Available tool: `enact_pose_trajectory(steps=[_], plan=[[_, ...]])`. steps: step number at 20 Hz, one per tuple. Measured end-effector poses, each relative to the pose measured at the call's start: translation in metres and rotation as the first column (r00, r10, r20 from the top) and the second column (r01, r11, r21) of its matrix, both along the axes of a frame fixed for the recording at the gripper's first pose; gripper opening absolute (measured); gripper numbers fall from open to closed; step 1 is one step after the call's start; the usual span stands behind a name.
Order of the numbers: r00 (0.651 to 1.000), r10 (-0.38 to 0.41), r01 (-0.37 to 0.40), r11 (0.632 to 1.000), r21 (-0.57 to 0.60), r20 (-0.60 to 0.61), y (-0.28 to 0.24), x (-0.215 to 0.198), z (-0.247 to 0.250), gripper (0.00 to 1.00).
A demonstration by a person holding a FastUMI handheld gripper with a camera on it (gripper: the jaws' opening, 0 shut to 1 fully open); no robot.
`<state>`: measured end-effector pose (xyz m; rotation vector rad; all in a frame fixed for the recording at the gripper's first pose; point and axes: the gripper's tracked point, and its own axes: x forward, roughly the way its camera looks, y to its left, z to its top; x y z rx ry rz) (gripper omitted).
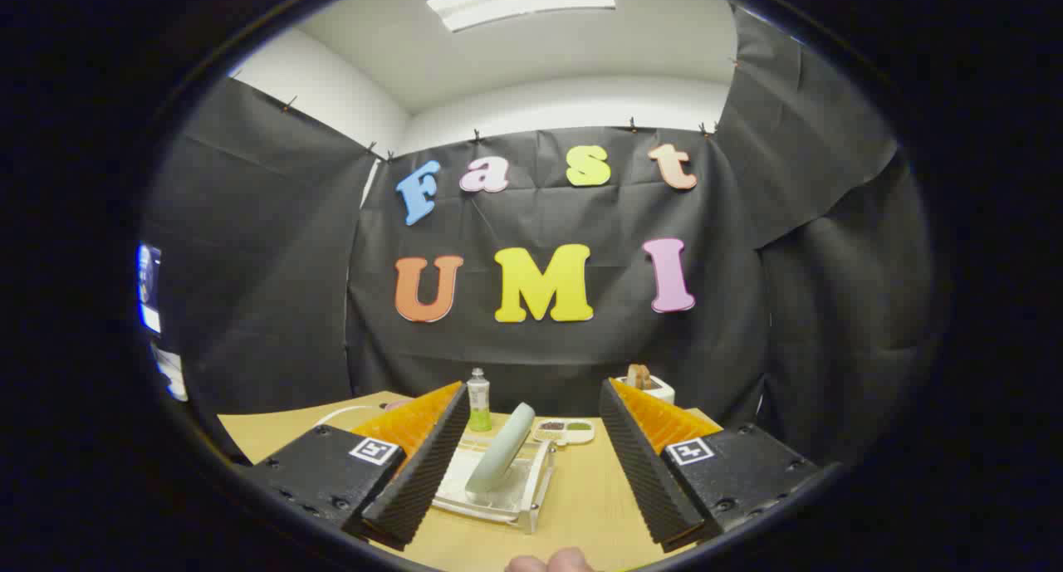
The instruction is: Take the plate from the dish rack, then take the spoon from the basket and place it into the plate.
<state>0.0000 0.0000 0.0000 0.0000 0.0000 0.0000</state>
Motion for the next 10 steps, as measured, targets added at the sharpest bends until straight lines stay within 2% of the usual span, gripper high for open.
enact_pose_trajectory(steps=[10], plan=[[0.998,0.051,-0.051,0.999,0.006,-0.043,0.02,0.01,-0.003,1.0]])
